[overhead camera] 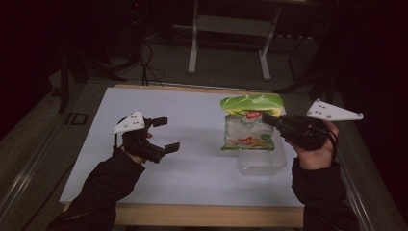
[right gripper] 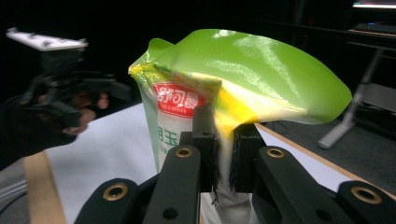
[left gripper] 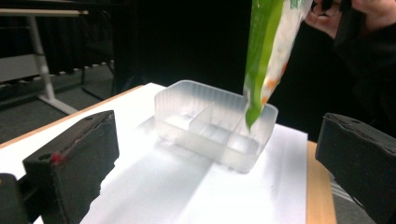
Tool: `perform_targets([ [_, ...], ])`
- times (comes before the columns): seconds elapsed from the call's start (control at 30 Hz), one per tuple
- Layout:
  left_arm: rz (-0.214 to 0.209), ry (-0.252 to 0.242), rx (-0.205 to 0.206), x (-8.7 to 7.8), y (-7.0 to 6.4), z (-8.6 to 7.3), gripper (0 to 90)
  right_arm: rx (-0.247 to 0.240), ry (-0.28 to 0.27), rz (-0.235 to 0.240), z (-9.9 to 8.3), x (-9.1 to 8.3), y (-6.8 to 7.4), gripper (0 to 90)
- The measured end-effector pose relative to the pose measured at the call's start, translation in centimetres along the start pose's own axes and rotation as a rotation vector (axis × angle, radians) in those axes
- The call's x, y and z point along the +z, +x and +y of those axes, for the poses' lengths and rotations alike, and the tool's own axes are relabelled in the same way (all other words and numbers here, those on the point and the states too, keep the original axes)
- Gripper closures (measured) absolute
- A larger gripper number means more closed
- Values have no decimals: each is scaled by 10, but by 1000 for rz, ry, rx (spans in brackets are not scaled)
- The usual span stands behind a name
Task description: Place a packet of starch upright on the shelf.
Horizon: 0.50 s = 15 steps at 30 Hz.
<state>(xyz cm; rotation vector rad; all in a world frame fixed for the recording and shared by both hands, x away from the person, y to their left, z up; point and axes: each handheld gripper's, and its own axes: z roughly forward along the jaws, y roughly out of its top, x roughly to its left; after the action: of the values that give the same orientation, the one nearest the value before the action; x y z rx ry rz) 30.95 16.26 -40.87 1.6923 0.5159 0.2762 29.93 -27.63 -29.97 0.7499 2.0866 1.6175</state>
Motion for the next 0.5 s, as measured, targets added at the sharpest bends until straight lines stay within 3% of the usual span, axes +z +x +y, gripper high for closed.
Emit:
perform_targets([
  [0.07, 32, 0, 27, -3, -2, -9, 2, 10, 5, -18, -4, -5, -4, 837],
  [0.17, 38, 20, 40, -6, -6, -21, 2, 25, 18, -41, -12, -11, -12, 837],
  [0.3, 38, 14, 12, -11, -10, -37, 2, 37, 38, -71, -23, -18, -21, 837],
  [0.5, 88, 14, -1, -16, -16, -54, 2, 66, 81, -94, -45, -13, -31, 837],
])
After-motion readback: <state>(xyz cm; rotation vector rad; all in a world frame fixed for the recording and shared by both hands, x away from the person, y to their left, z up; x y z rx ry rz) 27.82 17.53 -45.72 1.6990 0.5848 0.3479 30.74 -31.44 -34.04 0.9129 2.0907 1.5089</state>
